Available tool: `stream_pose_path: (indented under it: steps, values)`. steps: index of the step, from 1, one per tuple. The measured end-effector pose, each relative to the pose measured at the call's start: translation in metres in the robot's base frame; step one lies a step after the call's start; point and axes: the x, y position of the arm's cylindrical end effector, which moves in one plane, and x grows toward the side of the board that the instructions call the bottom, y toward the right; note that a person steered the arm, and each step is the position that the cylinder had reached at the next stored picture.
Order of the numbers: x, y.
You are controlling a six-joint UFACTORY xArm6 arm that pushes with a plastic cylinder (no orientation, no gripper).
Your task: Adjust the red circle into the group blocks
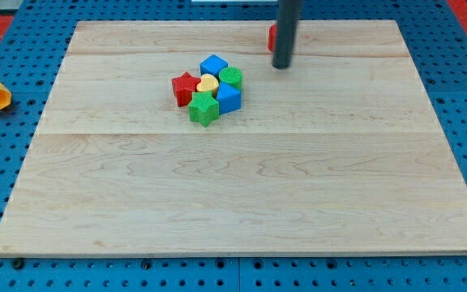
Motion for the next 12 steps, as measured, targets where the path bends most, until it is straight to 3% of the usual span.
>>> stream_pose_path:
  steps: [1, 4, 6, 7, 8, 9, 10, 11, 12]
  values:
    - [-0.011, -0.043]
    - [0.028, -0.119]
    - [0.013, -0.050]
    - [0.029, -0.031]
    - [0.064, 0.026]
    - [0.062, -0.007]
    - [0.051, -0.032]
    - [0.044, 0.020]
    - [-0.036, 0.119]
